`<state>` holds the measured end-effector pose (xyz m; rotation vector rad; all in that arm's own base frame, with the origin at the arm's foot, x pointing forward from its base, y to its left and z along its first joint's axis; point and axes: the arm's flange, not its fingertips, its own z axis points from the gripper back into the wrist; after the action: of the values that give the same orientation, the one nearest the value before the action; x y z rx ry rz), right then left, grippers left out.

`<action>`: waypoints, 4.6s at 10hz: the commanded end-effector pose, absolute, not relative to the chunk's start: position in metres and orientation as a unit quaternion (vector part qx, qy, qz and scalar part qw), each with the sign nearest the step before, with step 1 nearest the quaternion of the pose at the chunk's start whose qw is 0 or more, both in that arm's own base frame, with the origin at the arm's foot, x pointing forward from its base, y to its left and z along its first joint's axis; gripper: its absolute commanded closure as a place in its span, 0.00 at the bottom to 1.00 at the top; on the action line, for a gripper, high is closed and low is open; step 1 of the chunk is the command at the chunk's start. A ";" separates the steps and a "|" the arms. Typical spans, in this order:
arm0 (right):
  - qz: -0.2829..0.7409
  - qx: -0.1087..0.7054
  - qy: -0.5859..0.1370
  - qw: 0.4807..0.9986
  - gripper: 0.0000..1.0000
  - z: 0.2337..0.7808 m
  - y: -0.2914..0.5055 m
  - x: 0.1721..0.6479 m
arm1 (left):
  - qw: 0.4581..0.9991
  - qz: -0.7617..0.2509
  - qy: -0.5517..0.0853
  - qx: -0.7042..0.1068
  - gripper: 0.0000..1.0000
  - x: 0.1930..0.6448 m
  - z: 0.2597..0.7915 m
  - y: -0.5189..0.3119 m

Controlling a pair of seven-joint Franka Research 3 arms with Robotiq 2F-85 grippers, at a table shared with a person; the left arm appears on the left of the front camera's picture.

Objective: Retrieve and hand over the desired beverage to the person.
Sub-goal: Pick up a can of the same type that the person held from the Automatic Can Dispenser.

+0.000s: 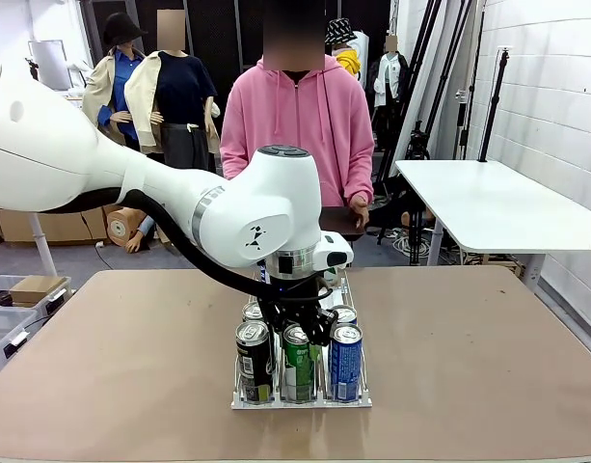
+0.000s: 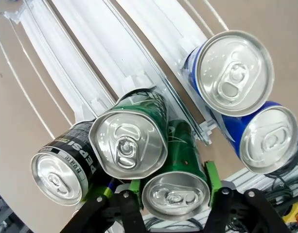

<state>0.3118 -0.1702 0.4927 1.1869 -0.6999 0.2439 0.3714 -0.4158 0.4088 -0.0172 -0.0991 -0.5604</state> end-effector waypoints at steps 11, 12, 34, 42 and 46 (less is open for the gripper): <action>0.118 0.548 -0.325 0.761 0.00 0.492 -0.170 0.312 | 0.960 -0.276 -0.048 -0.010 1.00 0.372 0.409 -0.416; 0.118 0.548 -0.325 0.761 0.00 0.492 -0.170 0.312 | 0.960 -0.276 -0.048 -0.010 1.00 0.372 0.409 -0.416; 0.118 0.548 -0.325 0.761 0.00 0.492 -0.170 0.312 | 0.982 -0.178 -0.069 0.007 1.00 0.396 0.635 -0.310; 0.118 0.548 -0.325 0.761 0.00 0.492 -0.170 0.312 | 0.981 -0.180 -0.071 0.012 1.00 0.389 0.641 -0.250; 0.118 0.548 -0.325 0.761 0.00 0.492 -0.170 0.312 | 0.984 -0.162 -0.074 0.006 1.00 0.390 0.649 -0.235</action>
<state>0.3118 -0.1702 0.4925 1.1874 -0.6989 0.2436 0.3946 -0.2407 0.6501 0.0256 -0.1396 -0.3167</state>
